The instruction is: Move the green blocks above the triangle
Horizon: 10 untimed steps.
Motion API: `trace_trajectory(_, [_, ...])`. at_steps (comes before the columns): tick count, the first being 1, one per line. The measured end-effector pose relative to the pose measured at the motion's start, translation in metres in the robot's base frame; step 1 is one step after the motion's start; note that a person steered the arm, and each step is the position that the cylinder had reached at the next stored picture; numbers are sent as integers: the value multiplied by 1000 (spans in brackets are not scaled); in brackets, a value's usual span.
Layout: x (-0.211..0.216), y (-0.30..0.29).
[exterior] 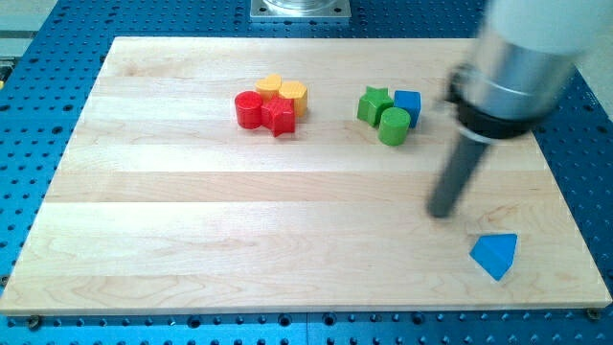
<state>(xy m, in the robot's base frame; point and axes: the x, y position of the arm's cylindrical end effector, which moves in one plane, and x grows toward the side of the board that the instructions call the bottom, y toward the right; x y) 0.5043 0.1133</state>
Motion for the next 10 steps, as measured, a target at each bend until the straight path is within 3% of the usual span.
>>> trace_trajectory(1, [-38,-88])
trace_trajectory(3, [-174,-95])
trace_trajectory(4, [-216,-76])
trace_trajectory(5, [-225,-43])
trace_trajectory(8, [-164,-34])
trace_trajectory(10, [-159,-25])
